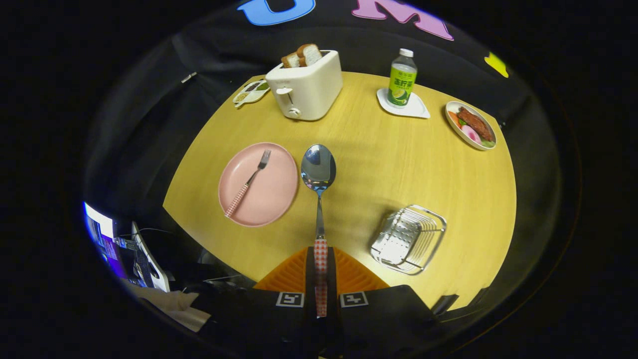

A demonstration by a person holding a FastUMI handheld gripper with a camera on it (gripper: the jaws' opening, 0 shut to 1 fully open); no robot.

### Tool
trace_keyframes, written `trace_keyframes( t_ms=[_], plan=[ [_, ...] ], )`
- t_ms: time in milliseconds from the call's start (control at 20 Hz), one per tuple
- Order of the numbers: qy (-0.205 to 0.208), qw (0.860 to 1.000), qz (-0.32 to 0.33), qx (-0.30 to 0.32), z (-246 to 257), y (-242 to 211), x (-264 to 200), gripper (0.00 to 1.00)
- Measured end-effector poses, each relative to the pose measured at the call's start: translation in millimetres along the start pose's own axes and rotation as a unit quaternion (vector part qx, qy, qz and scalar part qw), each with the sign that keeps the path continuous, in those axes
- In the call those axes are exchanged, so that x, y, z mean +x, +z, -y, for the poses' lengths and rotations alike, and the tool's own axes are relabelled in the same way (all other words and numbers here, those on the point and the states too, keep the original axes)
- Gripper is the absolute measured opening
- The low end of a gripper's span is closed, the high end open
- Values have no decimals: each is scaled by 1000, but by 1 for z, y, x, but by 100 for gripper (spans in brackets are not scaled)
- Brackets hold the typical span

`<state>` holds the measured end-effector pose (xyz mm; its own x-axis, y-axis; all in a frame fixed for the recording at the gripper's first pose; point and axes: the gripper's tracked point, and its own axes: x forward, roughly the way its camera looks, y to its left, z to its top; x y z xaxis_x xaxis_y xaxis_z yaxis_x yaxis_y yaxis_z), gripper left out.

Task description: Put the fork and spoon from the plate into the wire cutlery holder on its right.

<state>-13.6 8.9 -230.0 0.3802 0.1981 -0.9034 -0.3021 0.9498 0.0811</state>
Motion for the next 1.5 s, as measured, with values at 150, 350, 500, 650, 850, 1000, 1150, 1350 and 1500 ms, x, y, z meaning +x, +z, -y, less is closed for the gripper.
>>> trace_keyframes(
  t_ms=[150,350,500,650,850,1000,1150,1350,1500],
  plan=[
    [-13,1000,-21,6,30,-13,-18,11],
    [-40,997,-62,-19,66,-31,-34,11],
    [-36,992,-116,-23,80,-53,-41,11],
    [-45,987,-153,-15,98,-60,-43,12],
    [-35,979,-201,10,108,-58,-38,11],
    [-30,968,-251,15,117,-55,-31,11],
    [-25,957,-290,5,118,-54,-22,11],
    [-20,946,-323,-9,112,-53,-10,11],
    [-29,940,-339,-17,115,-50,-3,12]
  ],
)
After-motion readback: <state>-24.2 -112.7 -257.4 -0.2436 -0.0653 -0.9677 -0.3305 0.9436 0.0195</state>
